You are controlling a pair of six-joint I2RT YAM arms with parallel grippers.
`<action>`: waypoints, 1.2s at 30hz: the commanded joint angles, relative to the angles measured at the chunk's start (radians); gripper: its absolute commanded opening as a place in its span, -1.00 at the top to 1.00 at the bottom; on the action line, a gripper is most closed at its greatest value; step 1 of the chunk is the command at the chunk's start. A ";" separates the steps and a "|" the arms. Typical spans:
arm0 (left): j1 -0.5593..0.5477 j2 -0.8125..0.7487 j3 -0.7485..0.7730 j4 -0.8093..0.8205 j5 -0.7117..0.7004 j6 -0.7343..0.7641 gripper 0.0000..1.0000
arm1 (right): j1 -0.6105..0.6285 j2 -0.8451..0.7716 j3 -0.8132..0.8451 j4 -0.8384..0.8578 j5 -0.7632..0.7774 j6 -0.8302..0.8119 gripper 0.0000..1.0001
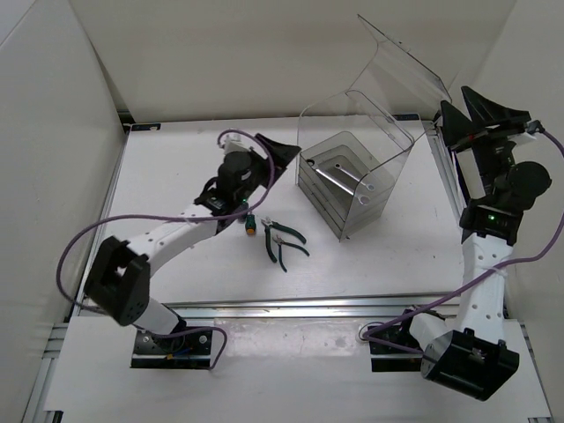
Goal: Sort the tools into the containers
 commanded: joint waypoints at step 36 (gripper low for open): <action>0.340 -0.298 -0.243 -0.171 0.287 0.082 -0.98 | 0.021 0.439 0.877 -0.927 -0.077 -1.069 0.97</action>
